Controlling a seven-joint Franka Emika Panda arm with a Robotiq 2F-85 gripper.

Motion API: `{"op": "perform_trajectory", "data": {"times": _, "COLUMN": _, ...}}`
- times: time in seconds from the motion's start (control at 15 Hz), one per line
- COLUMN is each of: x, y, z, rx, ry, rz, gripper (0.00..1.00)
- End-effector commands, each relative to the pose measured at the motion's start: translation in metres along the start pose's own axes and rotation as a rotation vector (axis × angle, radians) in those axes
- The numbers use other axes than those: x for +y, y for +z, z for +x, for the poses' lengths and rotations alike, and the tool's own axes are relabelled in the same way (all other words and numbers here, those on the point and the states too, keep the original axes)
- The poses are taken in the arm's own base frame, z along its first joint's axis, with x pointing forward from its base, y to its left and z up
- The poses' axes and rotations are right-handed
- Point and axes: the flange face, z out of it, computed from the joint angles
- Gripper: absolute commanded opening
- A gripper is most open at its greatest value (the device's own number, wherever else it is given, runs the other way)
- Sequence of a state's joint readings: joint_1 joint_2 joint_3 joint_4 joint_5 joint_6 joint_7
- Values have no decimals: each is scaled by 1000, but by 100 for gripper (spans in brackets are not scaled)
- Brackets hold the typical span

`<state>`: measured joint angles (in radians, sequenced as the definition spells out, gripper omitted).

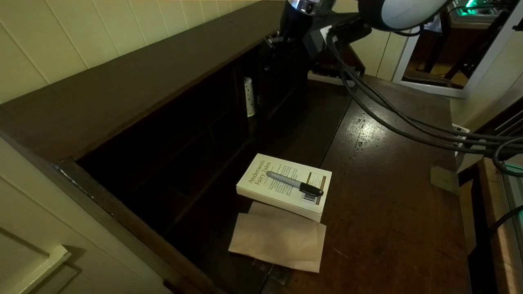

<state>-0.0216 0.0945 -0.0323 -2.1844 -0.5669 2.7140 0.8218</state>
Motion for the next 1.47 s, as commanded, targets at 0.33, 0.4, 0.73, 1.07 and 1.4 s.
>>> {"op": "perform_trajectory", "data": {"times": 0.33, "x": -3, "y": 13, "z": -2, "rx": 126, "ry": 112, "rz": 4, "gripper": 100}}
{"op": "perform_trajectory", "data": {"times": 0.4, "x": -4, "y": 15, "z": -3, "rx": 127, "ry": 124, "rz": 16, "gripper": 100}}
{"op": "perform_trajectory", "data": {"times": 0.73, "x": -3, "y": 28, "z": 0, "rx": 142, "ry": 180, "rz": 30, "gripper": 100}}
{"op": "perform_trajectory", "data": {"times": 1.07, "x": -2, "y": 34, "z": 10, "rx": 175, "ry": 229, "rz": 52, "gripper": 100}}
{"op": "perform_trajectory", "data": {"times": 1.4, "x": -2, "y": 42, "z": 14, "rx": 195, "ry": 269, "rz": 88, "gripper": 100}}
